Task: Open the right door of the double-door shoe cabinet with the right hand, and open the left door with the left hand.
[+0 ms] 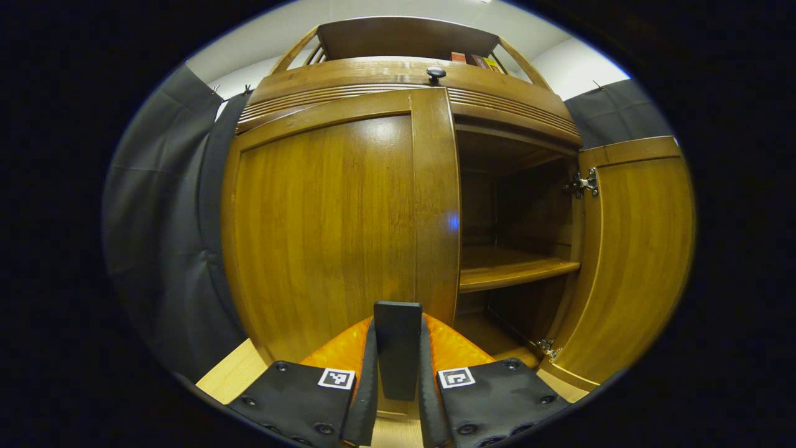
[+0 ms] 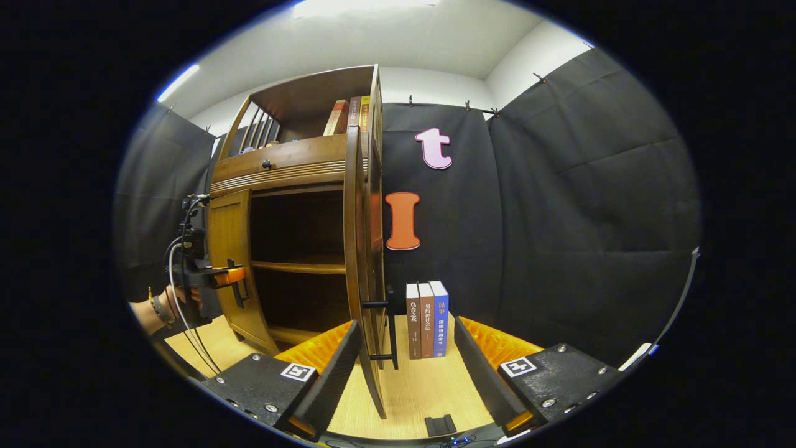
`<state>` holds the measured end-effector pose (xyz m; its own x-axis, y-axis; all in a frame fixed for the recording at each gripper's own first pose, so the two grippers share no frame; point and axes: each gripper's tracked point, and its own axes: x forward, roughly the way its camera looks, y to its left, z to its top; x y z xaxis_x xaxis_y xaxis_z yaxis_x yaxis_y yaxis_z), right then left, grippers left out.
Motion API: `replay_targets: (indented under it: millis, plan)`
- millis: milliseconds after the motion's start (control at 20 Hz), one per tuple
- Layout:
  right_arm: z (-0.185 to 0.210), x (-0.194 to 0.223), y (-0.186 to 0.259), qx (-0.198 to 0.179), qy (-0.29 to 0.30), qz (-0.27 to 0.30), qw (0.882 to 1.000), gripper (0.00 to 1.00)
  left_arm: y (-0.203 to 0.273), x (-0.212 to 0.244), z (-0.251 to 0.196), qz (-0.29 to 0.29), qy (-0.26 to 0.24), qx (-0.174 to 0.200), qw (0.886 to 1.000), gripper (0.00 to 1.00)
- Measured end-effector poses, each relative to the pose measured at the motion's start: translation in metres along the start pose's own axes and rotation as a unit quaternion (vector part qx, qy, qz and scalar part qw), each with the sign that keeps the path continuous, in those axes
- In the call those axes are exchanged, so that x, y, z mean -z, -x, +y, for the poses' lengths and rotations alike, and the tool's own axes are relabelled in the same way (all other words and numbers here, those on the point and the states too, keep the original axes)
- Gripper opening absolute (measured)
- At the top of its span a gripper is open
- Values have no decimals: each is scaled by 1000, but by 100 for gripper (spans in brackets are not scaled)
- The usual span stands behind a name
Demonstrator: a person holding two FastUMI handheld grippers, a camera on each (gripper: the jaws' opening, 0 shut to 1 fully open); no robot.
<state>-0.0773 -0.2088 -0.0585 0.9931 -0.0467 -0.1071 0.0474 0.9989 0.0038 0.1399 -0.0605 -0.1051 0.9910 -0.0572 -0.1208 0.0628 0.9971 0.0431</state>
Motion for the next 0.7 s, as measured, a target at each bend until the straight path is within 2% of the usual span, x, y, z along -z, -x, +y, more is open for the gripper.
replay_targets:
  millis: [300,350,400,600,700]
  plan:
    - [12,-4,2,-8,0,-3,1000,92,64,-1,31,-4,-6,-16,1000,32]
    - [12,-5,2,-9,-1,-3,1000,92,75,0,38,-2,-8,-21,1000,37]
    - [14,-5,2,-10,-3,-3,1000,92,84,1,47,0,-8,-26,1000,37]
    - [21,-11,0,-13,-13,-10,1000,92,105,0,70,8,29,-40,999,34]
    - [26,-10,0,-17,-15,-9,1000,92,117,2,85,12,44,-47,998,36]
